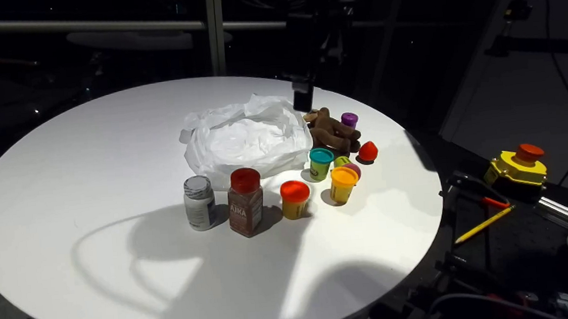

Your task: Pick up all the objects surrounding the white plate and arrange them on the plate

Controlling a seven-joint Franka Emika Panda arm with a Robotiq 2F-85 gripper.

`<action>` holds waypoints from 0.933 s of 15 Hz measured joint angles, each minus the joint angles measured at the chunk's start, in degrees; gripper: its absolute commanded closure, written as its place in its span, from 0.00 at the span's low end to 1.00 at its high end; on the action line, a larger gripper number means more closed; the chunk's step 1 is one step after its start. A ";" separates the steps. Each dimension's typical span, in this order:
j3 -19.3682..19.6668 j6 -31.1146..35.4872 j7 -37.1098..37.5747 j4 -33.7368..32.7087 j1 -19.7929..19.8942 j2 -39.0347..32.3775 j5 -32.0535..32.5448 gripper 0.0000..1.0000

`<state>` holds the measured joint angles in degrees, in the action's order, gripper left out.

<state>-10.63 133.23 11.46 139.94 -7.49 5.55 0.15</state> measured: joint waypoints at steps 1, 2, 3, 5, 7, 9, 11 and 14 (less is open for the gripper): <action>-0.83 1.02 1.30 -1.68 -0.56 -2.55 1.28 0.00; -1.40 1.33 2.48 -3.58 -1.15 -5.17 2.86 0.00; -1.69 1.35 3.20 -5.56 -1.77 -7.74 4.35 0.00; -1.70 1.32 3.45 -9.69 -2.96 -13.11 7.06 0.00; -1.50 1.30 3.44 -13.95 -3.87 -18.24 8.97 0.00; -0.88 1.37 3.40 -18.44 -5.02 -23.06 10.82 0.00; -0.34 1.46 2.99 -22.39 -6.10 -27.02 11.81 0.00; 0.16 1.46 1.07 -27.13 -7.36 -31.84 12.02 0.00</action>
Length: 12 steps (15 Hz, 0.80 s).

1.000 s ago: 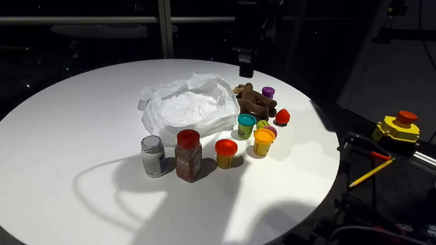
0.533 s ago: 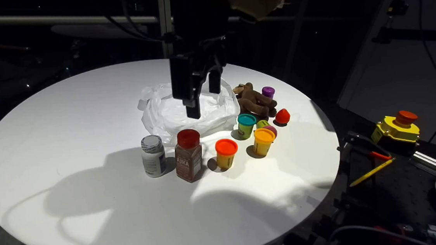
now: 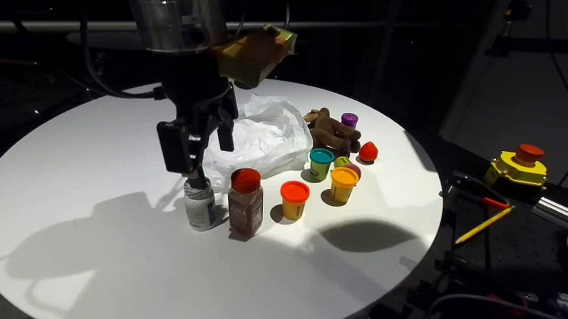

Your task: Pick up all the objects surrounding the white plate and arrange them on the plate

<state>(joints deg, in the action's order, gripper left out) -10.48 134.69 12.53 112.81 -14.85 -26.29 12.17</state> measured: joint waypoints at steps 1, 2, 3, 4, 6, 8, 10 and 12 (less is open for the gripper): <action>0.00 0.00 -0.81 -1.28 -0.16 -1.36 -0.02 0.00; 0.00 -0.01 -1.65 -2.39 -0.24 -2.59 -0.10 0.00; 0.01 -0.01 -2.36 -3.38 -0.28 -3.71 -0.14 0.00; 0.13 0.00 -2.79 -4.32 -0.37 -4.73 -0.14 0.00; 0.51 0.00 -3.47 -5.89 -0.49 -6.42 -0.14 0.13; 0.84 -0.03 -4.37 -7.24 -0.47 -7.80 -0.43 0.34; 1.00 -0.11 -5.32 -8.24 -0.46 -8.77 -0.70 0.51; 1.00 -0.38 -6.06 -8.56 -0.48 -9.00 -0.71 0.67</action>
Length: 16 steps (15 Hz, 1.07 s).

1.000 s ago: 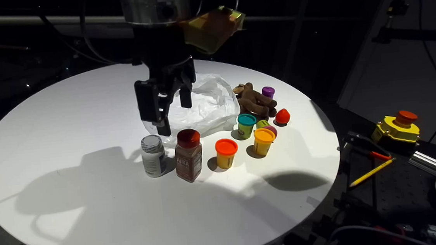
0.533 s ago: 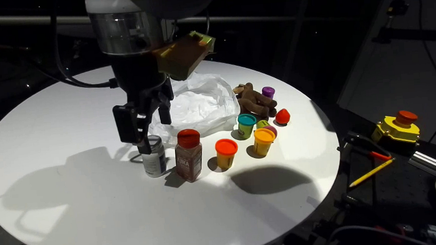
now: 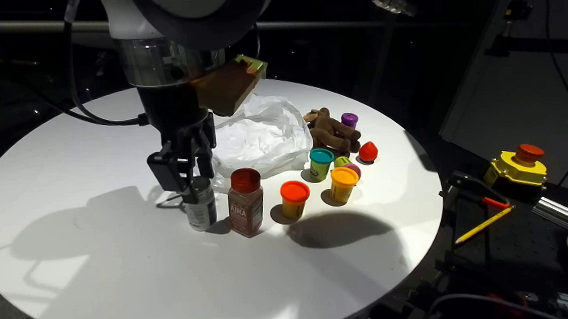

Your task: Pick up all the objects surrounding the white plate and arrange them on the plate

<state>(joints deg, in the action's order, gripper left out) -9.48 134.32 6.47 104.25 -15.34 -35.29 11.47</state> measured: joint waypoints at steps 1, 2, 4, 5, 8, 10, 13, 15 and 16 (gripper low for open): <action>-0.01 -0.17 -0.36 -0.05 -0.03 0.02 0.00 0.73; -0.01 -0.30 -0.57 -0.07 -0.08 0.16 0.00 0.81; -0.01 -0.54 -0.65 -0.09 -0.14 0.60 0.00 0.78; 0.04 -0.55 -0.48 -0.13 -0.14 1.06 0.00 0.78; 1.23 -0.51 2.13 -1.38 -0.23 3.36 0.00 0.78; 3.26 -0.51 4.89 -3.61 -0.18 5.02 0.00 0.78; 7.36 -0.51 8.17 -8.36 0.60 5.36 0.00 0.78; 9.89 -0.72 9.69 -11.51 1.95 3.98 0.00 0.78; 10.77 -1.17 10.05 -12.85 2.85 2.92 -0.02 0.78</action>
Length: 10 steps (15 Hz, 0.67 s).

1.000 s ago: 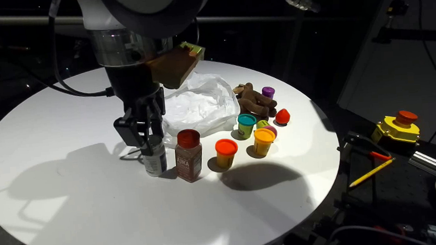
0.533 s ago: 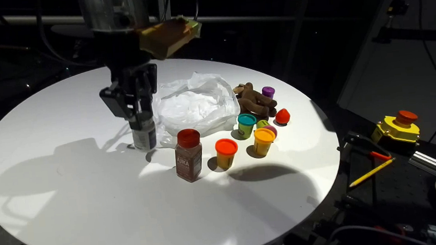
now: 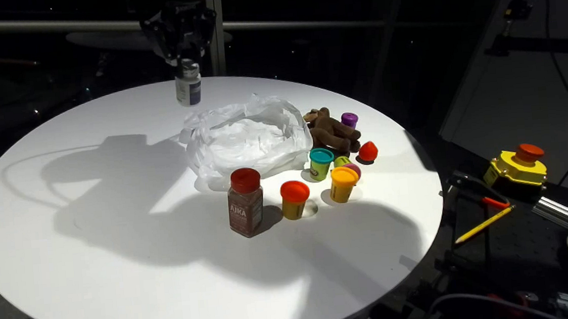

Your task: Pick up all the objects surrounding the white plate and arrange them on the plate

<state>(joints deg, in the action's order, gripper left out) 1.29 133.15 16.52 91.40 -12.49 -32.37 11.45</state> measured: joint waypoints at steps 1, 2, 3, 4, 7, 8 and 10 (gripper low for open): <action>0.68 -0.58 0.17 -1.37 1.03 -1.35 -0.15 0.78; 1.11 -1.42 0.18 -2.73 2.18 -2.92 -0.70 0.78; 1.34 -2.11 0.18 -3.97 3.23 -4.48 -1.25 0.78; 1.39 -3.01 0.12 -5.21 4.21 -6.08 -2.07 0.78; 1.41 -6.31 0.11 -9.77 6.54 -11.33 -4.80 0.78; 1.41 -7.27 0.11 -11.39 7.04 -13.01 -5.66 0.78; 1.41 -9.03 0.18 -14.61 7.75 -16.08 -6.85 0.31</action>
<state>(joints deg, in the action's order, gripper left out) 2.70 124.12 16.69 76.79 -4.74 -48.45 4.59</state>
